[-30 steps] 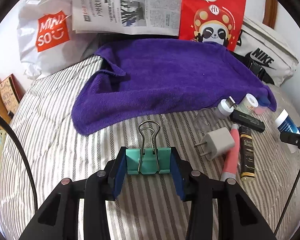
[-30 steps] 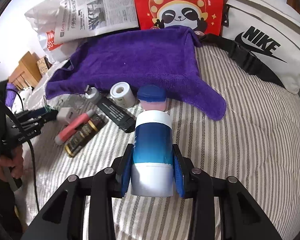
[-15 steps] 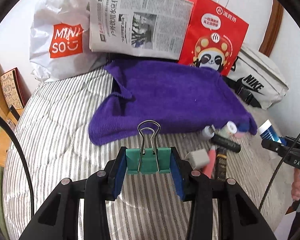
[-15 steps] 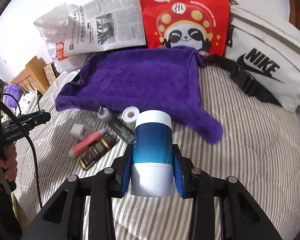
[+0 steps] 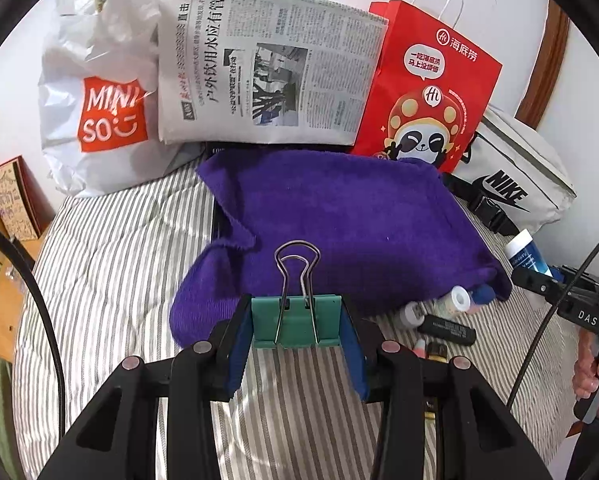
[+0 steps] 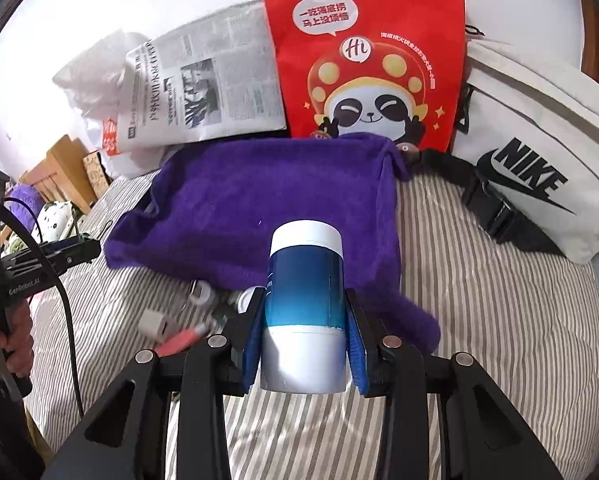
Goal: Organize rigid objects
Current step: 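Carry the bottle onto the towel and open the right gripper while the left carries the clip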
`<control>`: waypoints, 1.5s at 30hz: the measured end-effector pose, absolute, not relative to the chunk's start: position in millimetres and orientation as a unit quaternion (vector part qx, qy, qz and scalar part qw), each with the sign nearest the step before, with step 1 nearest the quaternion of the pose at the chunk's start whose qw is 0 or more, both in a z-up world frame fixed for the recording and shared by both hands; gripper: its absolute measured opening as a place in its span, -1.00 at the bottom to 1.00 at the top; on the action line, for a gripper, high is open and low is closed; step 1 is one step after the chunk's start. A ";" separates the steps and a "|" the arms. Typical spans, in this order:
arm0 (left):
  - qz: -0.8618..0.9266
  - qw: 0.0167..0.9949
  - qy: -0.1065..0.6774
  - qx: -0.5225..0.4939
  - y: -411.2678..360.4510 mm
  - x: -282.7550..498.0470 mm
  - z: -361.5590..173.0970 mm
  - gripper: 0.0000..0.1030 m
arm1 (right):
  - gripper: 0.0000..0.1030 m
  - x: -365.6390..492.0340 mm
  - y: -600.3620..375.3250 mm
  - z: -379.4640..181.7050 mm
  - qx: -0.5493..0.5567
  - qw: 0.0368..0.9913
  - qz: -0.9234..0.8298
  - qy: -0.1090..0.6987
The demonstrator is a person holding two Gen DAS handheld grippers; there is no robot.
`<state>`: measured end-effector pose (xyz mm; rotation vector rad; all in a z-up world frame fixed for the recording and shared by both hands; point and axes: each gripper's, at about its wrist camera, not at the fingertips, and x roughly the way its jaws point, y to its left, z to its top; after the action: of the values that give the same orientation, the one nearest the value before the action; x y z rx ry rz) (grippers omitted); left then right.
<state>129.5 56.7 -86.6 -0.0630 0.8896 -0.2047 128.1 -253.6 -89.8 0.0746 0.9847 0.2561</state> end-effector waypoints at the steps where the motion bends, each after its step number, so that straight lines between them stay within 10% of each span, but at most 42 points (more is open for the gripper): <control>1: -0.100 0.897 0.429 -0.031 56.8 132.2 -86.4 -0.24 | -0.29 132.2 -253.1 -90.4 0.036 0.872 0.124 0.473; 45: -0.116 0.869 0.480 -0.037 45.1 279.5 -138.2 -0.24 | -0.29 304.0 -230.0 -167.7 -0.049 0.830 0.083 0.549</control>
<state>279.5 45.1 -138.2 -0.0778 1.0050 -0.2433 304.0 -230.0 -167.7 -0.1041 1.1650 0.1769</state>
